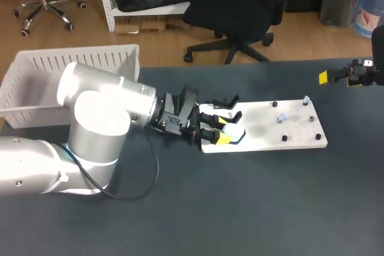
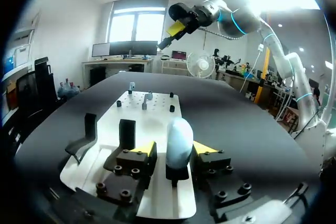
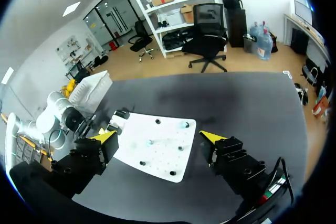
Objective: Pick up each earbud case from the left stands, insert the matching earbuds, close the lid, and place the case in the box.
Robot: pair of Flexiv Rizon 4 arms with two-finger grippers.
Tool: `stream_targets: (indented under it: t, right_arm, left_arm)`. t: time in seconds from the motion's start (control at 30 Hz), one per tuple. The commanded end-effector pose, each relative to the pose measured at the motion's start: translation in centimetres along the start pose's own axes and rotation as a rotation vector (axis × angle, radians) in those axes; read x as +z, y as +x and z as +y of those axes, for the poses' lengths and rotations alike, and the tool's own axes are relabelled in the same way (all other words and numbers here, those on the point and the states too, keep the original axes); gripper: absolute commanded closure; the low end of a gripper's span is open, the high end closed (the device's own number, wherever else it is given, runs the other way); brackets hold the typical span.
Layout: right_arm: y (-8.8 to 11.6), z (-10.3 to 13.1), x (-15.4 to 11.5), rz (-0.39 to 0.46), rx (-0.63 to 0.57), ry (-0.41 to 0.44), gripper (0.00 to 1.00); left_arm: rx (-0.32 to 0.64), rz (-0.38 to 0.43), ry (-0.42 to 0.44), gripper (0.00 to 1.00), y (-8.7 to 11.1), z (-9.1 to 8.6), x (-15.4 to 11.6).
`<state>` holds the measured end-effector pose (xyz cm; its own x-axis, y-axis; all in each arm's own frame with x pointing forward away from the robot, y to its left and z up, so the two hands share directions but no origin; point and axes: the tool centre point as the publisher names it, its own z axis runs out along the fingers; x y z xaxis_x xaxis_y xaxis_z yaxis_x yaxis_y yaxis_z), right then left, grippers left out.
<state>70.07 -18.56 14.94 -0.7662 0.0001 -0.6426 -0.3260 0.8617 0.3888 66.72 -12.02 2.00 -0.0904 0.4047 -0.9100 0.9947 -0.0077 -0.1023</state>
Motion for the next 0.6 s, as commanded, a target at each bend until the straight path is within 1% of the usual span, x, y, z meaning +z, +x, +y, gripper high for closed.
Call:
stream_targets:
  t: [0.03, 0.17, 0.37, 0.43, 0.6]
  right_arm:
    - [-0.03, -0.06, -0.03, 0.001, -0.001, -0.001, 0.0]
    - [-0.03, -0.06, -0.03, 0.001, -0.001, -0.001, 0.0]
    - [-0.03, -0.06, -0.03, 0.001, -0.001, -0.001, 0.0]
    - [-0.03, -0.06, -0.03, 0.001, -0.001, -0.001, 0.0]
    - [-0.03, -0.06, -0.03, 0.001, -0.001, -0.001, 0.0]
  left_arm:
    - [0.011, -0.008, 0.009, 0.61, 0.12, 0.19, 0.2]
    - [0.018, -0.005, 0.018, 0.64, 0.15, 0.24, 0.44]
    - [0.034, -0.006, 0.022, 0.63, 0.23, 0.28, 0.56]
    - [0.037, -0.006, 0.025, 0.66, 0.26, 0.32, 0.57]
    - [0.042, -0.006, 0.029, 0.66, 0.37, 0.35, 0.53]
